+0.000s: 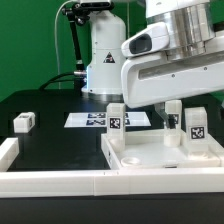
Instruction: Assemble square table
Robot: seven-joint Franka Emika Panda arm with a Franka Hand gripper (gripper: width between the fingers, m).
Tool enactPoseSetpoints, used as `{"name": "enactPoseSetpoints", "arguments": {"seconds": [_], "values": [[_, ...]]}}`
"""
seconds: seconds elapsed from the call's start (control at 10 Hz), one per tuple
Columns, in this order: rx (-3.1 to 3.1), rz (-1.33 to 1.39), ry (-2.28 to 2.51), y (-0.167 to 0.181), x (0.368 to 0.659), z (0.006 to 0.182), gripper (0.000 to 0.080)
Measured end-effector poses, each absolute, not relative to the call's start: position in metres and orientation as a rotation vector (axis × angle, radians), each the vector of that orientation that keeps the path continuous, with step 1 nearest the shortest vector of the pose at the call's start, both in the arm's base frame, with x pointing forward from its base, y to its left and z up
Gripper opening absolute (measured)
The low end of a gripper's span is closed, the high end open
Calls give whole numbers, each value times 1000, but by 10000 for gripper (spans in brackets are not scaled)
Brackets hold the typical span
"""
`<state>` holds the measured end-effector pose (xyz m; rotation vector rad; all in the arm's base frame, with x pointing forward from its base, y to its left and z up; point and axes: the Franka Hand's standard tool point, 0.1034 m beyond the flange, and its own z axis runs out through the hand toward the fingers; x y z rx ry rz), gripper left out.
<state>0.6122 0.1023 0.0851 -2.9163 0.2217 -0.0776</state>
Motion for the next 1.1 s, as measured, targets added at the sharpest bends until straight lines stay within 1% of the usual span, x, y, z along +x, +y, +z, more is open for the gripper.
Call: {"name": "enactPoseSetpoints", "arguments": {"seconds": [0.2, 0.3, 0.7, 0.9, 1.0, 1.1], "values": [[-2924, -43, 267, 103, 609, 84, 649], [-2967, 38, 293, 104, 604, 84, 649], [-3006, 38, 273, 107, 603, 83, 649], [-3006, 38, 273, 107, 603, 83, 391], [-3006, 38, 273, 107, 603, 83, 391], [-3006, 38, 273, 107, 603, 83, 290]]}}
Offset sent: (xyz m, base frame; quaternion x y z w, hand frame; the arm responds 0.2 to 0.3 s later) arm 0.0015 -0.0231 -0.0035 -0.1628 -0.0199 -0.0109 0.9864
